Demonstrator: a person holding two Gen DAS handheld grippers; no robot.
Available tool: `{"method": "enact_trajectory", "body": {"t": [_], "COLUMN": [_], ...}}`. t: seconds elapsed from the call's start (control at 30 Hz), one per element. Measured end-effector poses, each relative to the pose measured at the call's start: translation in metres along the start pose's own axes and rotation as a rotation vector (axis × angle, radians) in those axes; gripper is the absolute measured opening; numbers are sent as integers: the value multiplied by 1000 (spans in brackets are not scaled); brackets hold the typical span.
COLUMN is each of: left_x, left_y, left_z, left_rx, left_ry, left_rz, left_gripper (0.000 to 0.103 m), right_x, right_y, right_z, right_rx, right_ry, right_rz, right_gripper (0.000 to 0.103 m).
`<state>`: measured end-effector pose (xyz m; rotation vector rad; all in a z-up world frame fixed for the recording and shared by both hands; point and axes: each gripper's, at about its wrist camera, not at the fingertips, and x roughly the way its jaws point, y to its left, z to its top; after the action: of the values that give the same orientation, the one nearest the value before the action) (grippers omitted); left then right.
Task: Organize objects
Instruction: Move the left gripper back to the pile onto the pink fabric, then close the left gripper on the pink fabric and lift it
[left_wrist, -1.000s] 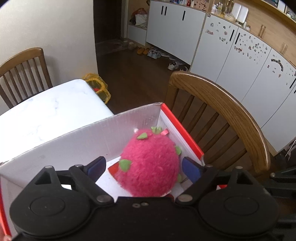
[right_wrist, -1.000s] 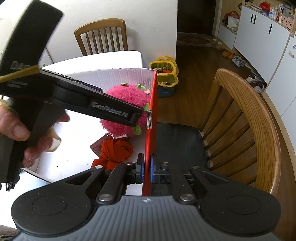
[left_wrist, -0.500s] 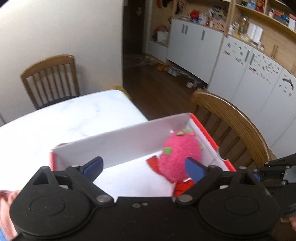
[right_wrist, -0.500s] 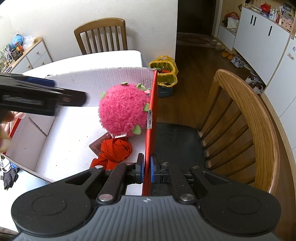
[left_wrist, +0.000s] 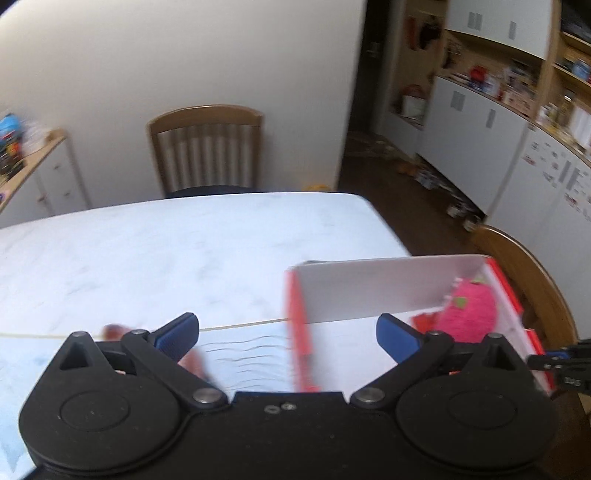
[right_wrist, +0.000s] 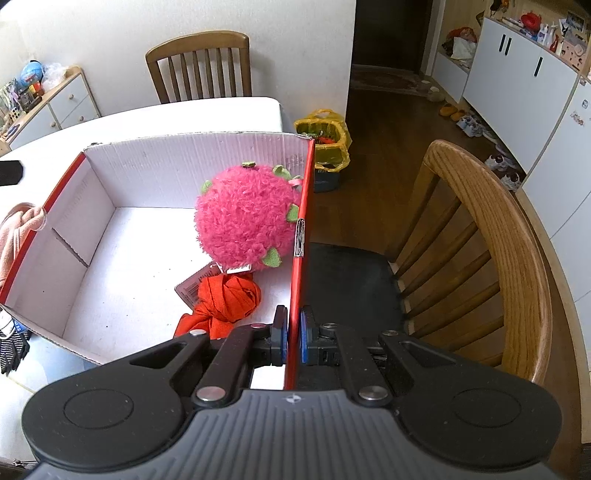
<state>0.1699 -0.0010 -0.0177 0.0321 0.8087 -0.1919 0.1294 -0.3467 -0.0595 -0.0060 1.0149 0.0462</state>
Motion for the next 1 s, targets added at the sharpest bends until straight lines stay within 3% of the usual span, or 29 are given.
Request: {"method": "enact_trajectory", "body": {"t": [0.33,0.53,0.77,1.0], "left_x": [20,46,72,89], "left_y": [79,116,138,146], "left_z": [-6,-15,-27,-40], "left_rx": [-82,-141,-173,-210], "left_ry": [70,145,198,246], "left_rz": [137,159,207,203], "left_gripper": [102,102,102,101], "right_x": [3,5,7,8], "right_y": [3,5,8,11], "right_z": [0,0,0,0], "right_rx": [3,5,3,4], "right_ry": [4,8,17,21], "right_rz": [-21,-31,-51,-65], "right_gripper": [6,6,6,6]}}
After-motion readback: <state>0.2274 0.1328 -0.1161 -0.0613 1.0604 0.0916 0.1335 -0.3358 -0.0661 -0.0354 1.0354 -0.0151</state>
